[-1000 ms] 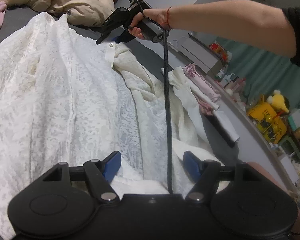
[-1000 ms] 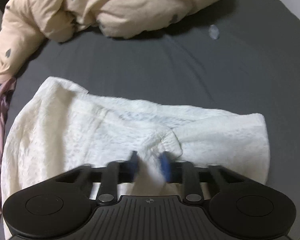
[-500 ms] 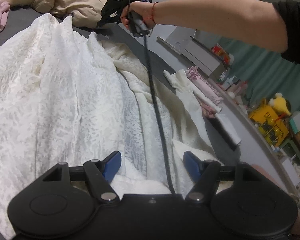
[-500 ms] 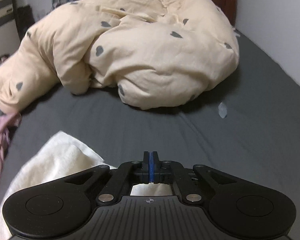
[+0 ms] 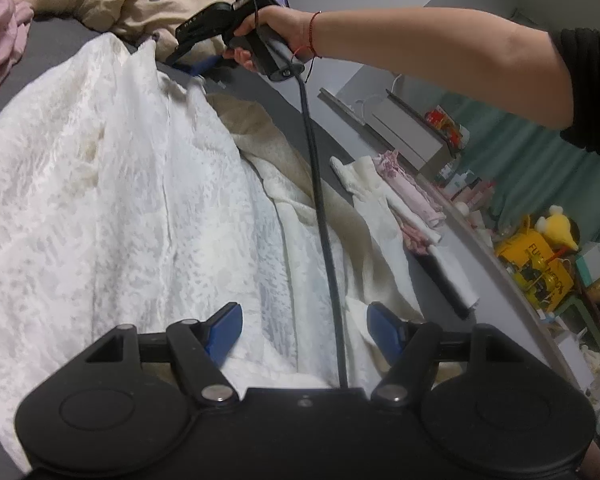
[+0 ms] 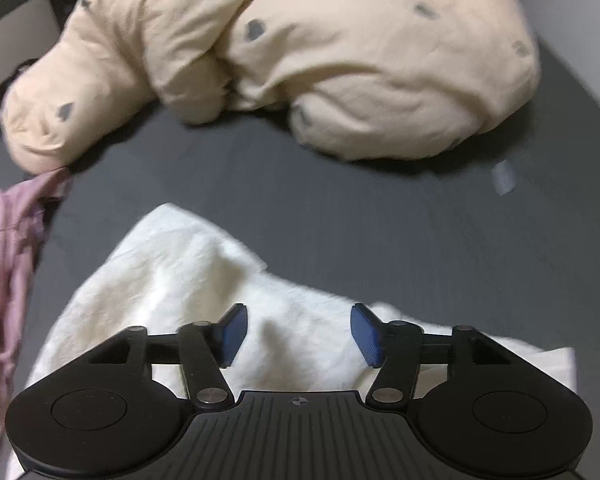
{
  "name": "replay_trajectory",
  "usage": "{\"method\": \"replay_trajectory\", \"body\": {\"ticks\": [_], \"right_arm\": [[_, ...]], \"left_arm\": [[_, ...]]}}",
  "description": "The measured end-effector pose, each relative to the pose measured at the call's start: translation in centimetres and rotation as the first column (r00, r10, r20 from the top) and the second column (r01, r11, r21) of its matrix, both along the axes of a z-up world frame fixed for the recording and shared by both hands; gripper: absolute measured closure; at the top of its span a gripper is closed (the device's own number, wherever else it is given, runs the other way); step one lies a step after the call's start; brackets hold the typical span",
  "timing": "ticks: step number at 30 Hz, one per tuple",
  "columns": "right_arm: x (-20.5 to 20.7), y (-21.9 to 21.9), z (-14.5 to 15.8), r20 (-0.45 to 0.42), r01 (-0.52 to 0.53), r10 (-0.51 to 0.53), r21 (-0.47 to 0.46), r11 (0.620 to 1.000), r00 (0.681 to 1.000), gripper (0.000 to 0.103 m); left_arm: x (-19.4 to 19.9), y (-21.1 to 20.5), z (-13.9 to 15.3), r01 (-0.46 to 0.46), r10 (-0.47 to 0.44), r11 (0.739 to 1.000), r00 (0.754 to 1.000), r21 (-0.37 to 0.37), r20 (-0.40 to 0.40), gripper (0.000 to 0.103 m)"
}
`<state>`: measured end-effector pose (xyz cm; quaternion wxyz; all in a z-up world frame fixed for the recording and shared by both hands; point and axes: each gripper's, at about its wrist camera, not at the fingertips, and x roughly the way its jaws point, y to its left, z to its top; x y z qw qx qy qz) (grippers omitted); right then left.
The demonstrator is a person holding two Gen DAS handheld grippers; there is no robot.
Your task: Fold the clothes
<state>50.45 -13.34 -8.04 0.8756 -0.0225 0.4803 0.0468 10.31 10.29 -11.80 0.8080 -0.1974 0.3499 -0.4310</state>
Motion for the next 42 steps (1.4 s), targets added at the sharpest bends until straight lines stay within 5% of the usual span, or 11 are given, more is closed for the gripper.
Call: {"method": "replay_trajectory", "body": {"ticks": [7,9,10,16,24,31,33,34,35,37,42], "right_arm": [[0.2,0.2,-1.2,-0.021,0.025,-0.028,-0.144,0.989,0.999,0.051],[0.3,0.0,-2.2,-0.046,0.05,-0.057,-0.15,0.987,0.997,0.098],[0.2,-0.3,-2.6,-0.053,0.071,-0.079,-0.137,0.988,0.995,0.103],[-0.5,-0.2,-0.6,0.144,0.101,-0.078,-0.165,0.981,0.986,0.103],[0.2,-1.3,-1.6,0.039,0.142,-0.138,-0.145,0.979,0.99,0.101],[-0.4,-1.6,1.3,0.126,0.14,-0.132,-0.056,0.989,0.983,0.099],[-0.6,-2.1,2.1,0.111,0.128,-0.124,-0.027,0.991,0.986,0.092],[-0.7,-2.5,2.4,0.102,0.127,-0.126,-0.008,0.992,0.987,0.07],[-0.8,-2.8,2.6,0.093,0.126,-0.127,0.01,0.992,0.988,0.031],[-1.2,-3.6,3.0,0.067,0.135,-0.137,0.038,0.99,0.988,0.0],[-3.3,-5.3,3.4,0.017,0.15,-0.15,-0.024,0.988,0.989,0.0]], "left_arm": [[0.0,0.5,0.3,-0.047,0.047,0.999,0.999,0.007,0.02,0.035],[0.2,0.7,0.2,-0.055,0.055,0.998,0.998,0.007,0.016,0.035],[0.2,0.8,0.1,-0.062,0.062,0.998,0.998,0.01,0.015,0.035],[0.6,1.6,0.1,-0.159,0.158,0.986,0.987,0.048,0.037,0.035],[1.6,2.4,-0.2,-0.246,0.246,0.967,0.969,0.072,0.007,0.035],[1.6,2.5,-0.1,-0.283,0.281,0.951,0.959,0.123,0.034,0.034],[1.7,2.8,-0.1,-0.295,0.293,0.947,0.955,0.126,0.034,0.034],[1.8,3.0,-0.2,-0.297,0.297,0.947,0.955,0.122,0.026,0.034],[1.8,3.1,-0.2,-0.297,0.297,0.948,0.955,0.117,0.018,0.034],[1.9,3.2,-0.2,-0.297,0.299,0.948,0.954,0.111,0.007,0.034],[1.2,2.8,0.3,-0.281,0.277,0.951,0.96,0.126,0.043,0.034]]}}
